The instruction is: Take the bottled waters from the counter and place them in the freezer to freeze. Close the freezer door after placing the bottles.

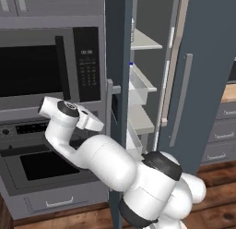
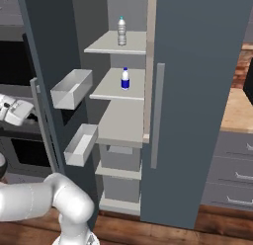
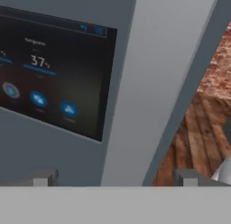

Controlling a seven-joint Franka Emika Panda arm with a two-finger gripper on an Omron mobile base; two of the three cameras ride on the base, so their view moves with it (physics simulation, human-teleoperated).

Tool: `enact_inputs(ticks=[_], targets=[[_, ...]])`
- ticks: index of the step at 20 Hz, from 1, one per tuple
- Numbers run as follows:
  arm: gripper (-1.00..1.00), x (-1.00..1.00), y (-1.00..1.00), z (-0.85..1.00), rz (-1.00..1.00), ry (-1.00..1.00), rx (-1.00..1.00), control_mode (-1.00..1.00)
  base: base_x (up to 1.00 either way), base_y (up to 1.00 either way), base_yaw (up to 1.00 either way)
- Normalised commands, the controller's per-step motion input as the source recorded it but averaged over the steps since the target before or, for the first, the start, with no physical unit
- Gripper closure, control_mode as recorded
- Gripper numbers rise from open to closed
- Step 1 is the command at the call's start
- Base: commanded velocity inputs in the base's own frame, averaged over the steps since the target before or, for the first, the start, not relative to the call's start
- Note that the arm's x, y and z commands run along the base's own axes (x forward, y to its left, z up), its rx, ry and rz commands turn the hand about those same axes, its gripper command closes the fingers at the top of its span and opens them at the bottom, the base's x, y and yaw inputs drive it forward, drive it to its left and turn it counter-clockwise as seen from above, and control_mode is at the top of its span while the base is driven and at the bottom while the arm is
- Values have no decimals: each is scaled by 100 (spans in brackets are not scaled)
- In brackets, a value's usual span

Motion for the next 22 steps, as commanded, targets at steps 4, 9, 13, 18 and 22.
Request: enact_inputs(ticks=[4, 9, 13, 18, 22], targets=[[-100, -9, -22, -3, -6, 12, -3, -100, 0, 0, 0], [-100, 3, -59, 0, 0, 8, 0, -100, 0, 0, 0], [-100, -7, -52, 0, 0, 6, 0, -100, 0, 0, 0], [-100, 0, -86, 0, 10, 5, 11, -100, 0, 0, 0], [-100, 25, -94, 0, 27, 2, 20, -100, 0, 0, 0]])
